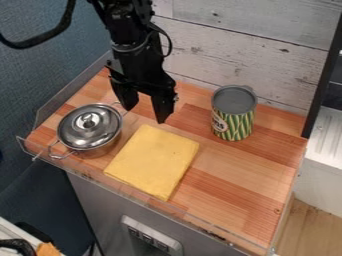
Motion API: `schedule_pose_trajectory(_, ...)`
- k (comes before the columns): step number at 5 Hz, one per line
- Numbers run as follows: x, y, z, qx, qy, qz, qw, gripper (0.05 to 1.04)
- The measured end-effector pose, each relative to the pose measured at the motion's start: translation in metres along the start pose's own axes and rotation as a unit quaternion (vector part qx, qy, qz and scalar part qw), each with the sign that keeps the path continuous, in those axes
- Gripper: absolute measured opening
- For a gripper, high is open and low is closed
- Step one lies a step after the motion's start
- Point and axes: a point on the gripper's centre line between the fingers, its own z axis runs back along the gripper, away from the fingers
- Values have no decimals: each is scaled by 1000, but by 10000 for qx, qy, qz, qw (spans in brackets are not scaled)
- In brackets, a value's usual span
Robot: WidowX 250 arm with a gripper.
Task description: Move the tin can to the top left of the table
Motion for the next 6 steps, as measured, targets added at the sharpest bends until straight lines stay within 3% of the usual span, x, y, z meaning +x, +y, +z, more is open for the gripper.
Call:
schedule_pose_trajectory(1,-3,-1,-7,-41,132,31,9999,999)
schedule_pose_trajectory(2,14,-52,-13,-206,240,-431,9986,999)
schedule_pose_trajectory(4,67,-151,-20,-659,113,-1528,9860,999)
schedule_pose_trajectory(5,94,-198,-26,-785,-70,-1723,9819,999)
schedule_pose_trajectory(6,105,-206,-33,-846,-145,-1689,9819,999)
